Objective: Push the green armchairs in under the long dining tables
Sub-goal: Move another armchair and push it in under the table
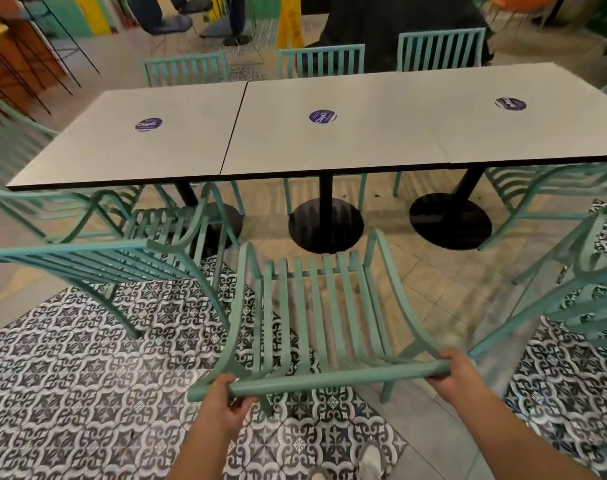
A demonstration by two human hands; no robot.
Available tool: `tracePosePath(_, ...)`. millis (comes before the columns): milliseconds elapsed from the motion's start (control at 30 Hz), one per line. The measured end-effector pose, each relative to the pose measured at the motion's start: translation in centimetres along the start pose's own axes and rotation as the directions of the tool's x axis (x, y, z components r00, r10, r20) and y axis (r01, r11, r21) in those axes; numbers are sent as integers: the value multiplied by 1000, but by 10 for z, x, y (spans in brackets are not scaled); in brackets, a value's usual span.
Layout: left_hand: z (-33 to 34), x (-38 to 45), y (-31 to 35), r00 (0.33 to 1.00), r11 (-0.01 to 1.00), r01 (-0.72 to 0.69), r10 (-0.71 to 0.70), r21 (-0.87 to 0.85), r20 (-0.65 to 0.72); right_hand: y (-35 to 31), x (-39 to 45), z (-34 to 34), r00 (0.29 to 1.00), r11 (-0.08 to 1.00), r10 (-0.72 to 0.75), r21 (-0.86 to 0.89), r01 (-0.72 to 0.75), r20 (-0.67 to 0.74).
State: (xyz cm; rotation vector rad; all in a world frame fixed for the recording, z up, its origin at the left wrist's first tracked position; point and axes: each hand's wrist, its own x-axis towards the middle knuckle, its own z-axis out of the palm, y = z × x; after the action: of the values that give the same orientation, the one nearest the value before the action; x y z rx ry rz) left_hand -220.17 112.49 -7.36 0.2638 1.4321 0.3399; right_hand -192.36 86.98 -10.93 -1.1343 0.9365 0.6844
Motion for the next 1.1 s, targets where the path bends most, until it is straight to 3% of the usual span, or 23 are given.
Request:
tracePosePath(267,73,4,13,997,993,72,-73,-97,-1,-48,17,30,1000,999,16,36,-15,-16)
tracePosePath(567,122,18,17,999,995,37,-37,-88,5,-89,38,50,999,1000,6,16,-6,-47)
tracePosePath(967,150,32,24,998,998,55,-57,40,32,-120,43,66,999,997,18,80,-14,-46)
tracePosePath(1100,151,31,21,999,1000,10,-9,-24,51,-121,46,66,1000,996,-11,87,13,-20)
